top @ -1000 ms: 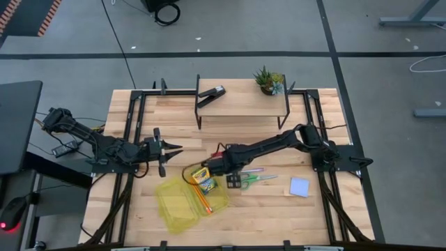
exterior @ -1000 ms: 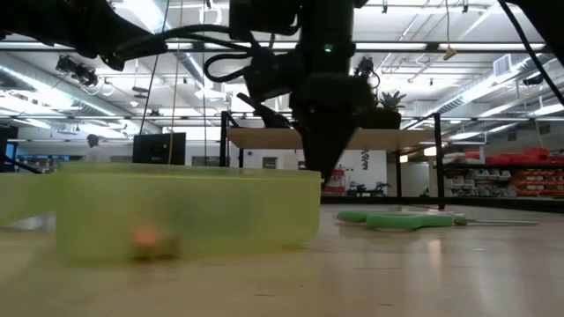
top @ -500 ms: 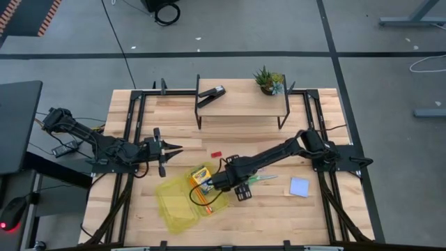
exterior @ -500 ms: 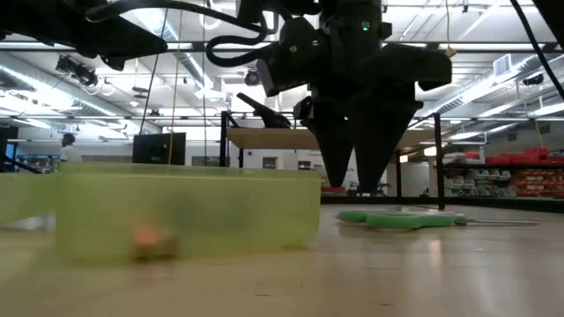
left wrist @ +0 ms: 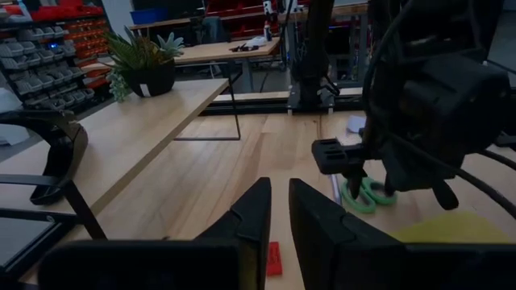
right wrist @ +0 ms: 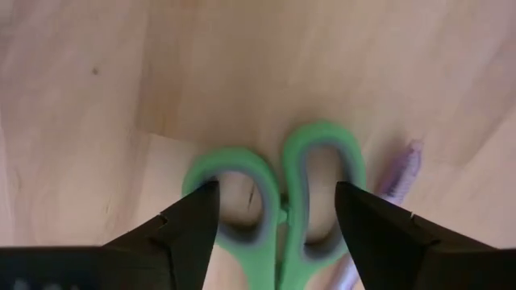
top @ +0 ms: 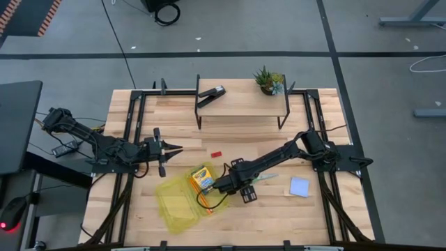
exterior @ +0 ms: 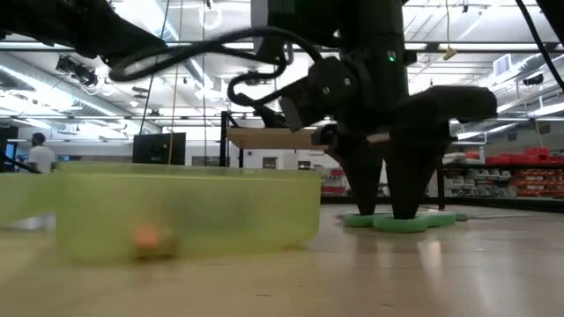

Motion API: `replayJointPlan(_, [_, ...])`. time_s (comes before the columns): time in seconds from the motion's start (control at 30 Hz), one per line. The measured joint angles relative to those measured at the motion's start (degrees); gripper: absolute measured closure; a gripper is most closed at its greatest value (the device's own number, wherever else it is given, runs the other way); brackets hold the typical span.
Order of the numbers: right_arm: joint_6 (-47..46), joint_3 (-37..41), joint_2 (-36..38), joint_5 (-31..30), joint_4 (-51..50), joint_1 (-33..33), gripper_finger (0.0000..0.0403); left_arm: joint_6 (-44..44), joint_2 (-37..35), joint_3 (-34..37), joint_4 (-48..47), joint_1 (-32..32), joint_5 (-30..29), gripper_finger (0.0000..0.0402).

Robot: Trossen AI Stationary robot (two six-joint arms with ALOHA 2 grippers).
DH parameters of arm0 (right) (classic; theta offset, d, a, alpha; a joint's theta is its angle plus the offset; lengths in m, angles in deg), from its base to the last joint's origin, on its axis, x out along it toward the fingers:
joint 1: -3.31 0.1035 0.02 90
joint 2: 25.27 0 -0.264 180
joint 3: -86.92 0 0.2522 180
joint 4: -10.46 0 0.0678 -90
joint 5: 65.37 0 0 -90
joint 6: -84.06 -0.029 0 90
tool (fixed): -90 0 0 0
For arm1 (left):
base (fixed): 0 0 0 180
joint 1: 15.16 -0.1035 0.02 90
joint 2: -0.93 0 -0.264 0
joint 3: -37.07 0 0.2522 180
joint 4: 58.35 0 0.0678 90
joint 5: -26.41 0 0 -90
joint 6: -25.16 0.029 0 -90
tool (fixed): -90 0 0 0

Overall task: Pack school essentials
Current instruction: Put the green scissors into the supply box

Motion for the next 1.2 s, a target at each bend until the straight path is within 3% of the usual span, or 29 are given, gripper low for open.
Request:
replayJointPlan(0.3, [0.17, 1.30, 0.07, 2.12, 1.50, -0.36, 0.0200, 0.00, 0.00, 0.00, -0.08, 0.00, 0.01, 0.0352])
replayJointPlan(0.73, [1.76, 1.39, 0.07, 3.07, 3.07, -0.41, 0.0307, 0.02, 0.00, 0.00, -0.11, 0.00, 0.01, 0.0358])
replayJointPlan(0.97, [-0.09, 0.77, -0.03, 3.05, 2.44, -0.41, 0.0296, 0.02, 0.00, 0.00, -0.10, 0.00, 0.01, 0.0354])
replayJointPlan(1.2, [-1.73, -5.13, -0.17, 1.23, -0.47, -0.47, 0.0300, 0.00, 0.00, 0.00, -0.33, 0.00, 0.01, 0.0362])
